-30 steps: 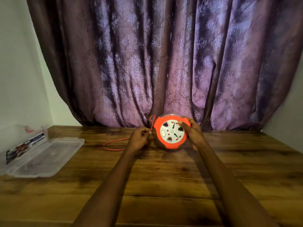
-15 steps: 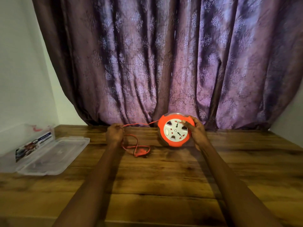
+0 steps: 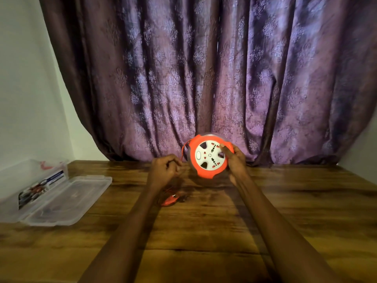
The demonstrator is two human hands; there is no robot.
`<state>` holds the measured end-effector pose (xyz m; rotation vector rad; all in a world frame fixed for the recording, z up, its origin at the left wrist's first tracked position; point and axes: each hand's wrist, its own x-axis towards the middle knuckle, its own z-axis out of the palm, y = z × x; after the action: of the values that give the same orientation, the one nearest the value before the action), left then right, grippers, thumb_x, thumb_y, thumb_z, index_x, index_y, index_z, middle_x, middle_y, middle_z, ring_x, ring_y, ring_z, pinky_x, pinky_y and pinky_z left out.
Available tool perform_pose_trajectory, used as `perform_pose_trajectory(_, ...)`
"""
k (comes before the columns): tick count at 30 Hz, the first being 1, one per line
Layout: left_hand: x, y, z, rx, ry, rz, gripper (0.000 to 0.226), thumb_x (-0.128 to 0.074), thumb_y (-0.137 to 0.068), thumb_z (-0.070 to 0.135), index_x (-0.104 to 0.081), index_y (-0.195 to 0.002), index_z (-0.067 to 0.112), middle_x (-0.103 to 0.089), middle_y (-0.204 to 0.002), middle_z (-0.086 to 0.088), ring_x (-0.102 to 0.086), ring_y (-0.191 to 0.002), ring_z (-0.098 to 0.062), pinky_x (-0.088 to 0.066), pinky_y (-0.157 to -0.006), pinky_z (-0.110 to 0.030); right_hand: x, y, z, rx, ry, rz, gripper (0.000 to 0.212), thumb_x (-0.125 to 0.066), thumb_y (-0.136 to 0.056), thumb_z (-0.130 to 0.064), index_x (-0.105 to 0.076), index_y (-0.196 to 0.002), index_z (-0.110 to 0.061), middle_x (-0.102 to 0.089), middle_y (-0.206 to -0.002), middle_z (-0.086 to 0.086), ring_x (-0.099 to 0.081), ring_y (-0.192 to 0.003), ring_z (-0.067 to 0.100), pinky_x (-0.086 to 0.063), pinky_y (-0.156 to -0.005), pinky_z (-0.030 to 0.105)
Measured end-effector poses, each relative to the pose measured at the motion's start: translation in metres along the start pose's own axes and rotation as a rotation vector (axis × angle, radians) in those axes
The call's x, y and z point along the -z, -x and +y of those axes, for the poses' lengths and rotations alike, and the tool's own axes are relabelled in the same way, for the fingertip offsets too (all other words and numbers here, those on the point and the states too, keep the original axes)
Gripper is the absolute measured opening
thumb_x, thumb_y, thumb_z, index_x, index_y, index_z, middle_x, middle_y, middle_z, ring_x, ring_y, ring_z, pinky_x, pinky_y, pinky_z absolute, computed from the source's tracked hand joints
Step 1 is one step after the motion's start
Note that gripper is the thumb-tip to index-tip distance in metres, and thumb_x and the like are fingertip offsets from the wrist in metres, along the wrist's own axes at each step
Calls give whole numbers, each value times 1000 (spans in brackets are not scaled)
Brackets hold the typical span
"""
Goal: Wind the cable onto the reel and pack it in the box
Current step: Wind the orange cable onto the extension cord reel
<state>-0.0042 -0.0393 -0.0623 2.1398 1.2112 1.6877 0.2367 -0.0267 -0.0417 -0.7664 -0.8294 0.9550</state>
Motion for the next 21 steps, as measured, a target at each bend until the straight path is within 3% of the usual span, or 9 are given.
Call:
perform_pose_trajectory(3,-17,0,2,260,35,-36,29,-51,-86,26,-77,-76,15,-75,-68,-4,-66,-57,-18,-53,-61,-31,-6,1,-2,-2,-9,3,32,-74,-86,-14,-65,-115,-6,-71,-83,8,-64,-74,21,-54,-71,38)
perform_pose_trajectory(6,-35,5,3,654,522,-25,32,-59,-98,36,-73,-86,9,-71,-73,-11,-60,-49,-18,-52,-49,-29,-8,1,-4,-7,-33,5,26,-75,-85,-13,-67,-109,-9,-71,-83,9,-64,-74,21,-53,-71,37)
perform_pose_trajectory(7,-39,6,3,697,639,-58,33,-61,-97,40,-72,-92,10,-72,-76,-9,-63,-53,-17,-55,-52,-29,-9,1,-4,-8,-38,0,25,-75,-85,-13,-67,-109,-9,-71,-84,9,-64,-74,21,-53,-69,36)
perform_pose_trajectory(9,-47,7,1,677,778,-118,25,-64,-96,38,-71,-96,14,-74,-80,-3,-67,-66,-15,-61,-63,-29,-13,-1,-6,-5,-33,-11,24,-74,-85,-12,-67,-107,-9,-72,-83,8,-65,-71,19,-55,-65,33)
perform_pose_trajectory(11,-51,6,2,635,883,-131,13,-63,-97,30,-67,-93,17,-71,-75,1,-66,-66,-12,-61,-65,-31,-15,-2,-7,-5,-18,-12,23,-75,-85,-12,-67,-106,-11,-72,-82,5,-66,-67,16,-57,-61,31)
perform_pose_trajectory(17,-63,1,-10,623,840,-96,5,-66,-95,20,-67,-100,19,-68,-73,-1,-63,-66,-13,-62,-64,-35,-12,-8,4,20,117,-16,27,-72,-88,-14,-63,-113,-9,-71,-90,8,-68,-61,6,-57,-54,23)
perform_pose_trajectory(19,-68,3,-13,647,823,-68,4,-66,-95,20,-67,-98,19,-64,-72,-3,-60,-64,-12,-62,-59,-32,-10,-12,8,96,259,-42,31,-69,-91,-10,-60,-120,-8,-66,-106,13,-67,-69,0,-58,-62,22)
perform_pose_trajectory(21,-71,3,-16,660,785,-45,1,-65,-96,19,-65,-96,18,-61,-75,-5,-58,-65,-12,-59,-52,-27,-5,-15,13,281,560,-66,44,-67,-91,-7,-54,-133,-7,-56,-125,18,-63,-100,11,-55,-88,34)
